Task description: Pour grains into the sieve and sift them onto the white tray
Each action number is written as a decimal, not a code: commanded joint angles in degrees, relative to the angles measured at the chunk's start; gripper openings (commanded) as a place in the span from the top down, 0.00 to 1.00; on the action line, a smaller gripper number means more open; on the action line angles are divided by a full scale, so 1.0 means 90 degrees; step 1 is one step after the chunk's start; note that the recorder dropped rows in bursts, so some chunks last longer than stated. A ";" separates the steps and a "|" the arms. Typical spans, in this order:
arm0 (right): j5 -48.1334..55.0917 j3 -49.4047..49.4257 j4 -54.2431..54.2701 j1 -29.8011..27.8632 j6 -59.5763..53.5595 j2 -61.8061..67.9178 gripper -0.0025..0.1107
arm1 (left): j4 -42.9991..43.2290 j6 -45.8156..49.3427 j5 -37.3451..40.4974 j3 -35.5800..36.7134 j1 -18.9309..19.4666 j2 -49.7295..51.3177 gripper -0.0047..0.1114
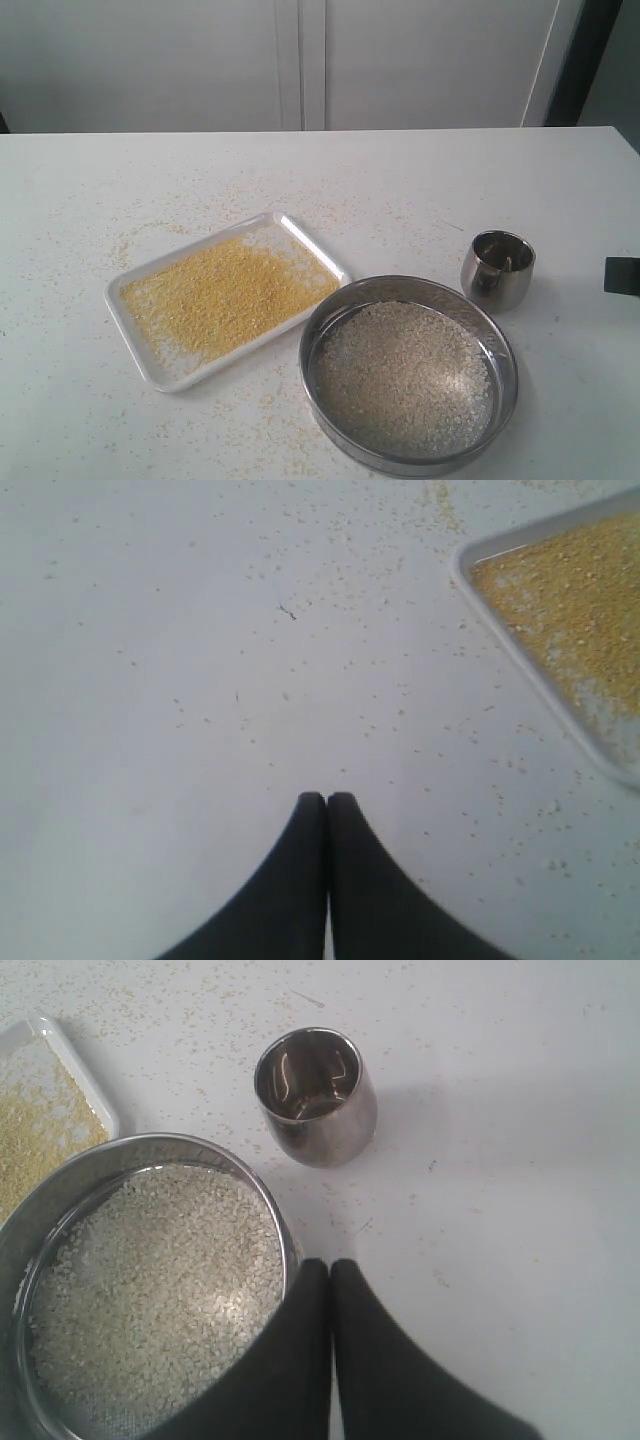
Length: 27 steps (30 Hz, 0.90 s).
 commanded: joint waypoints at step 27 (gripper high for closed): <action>-0.0017 0.0030 -0.0031 0.0013 0.0014 -0.0039 0.98 | 0.0073 -0.0031 -0.0559 0.1542 0.0223 -0.2190 0.96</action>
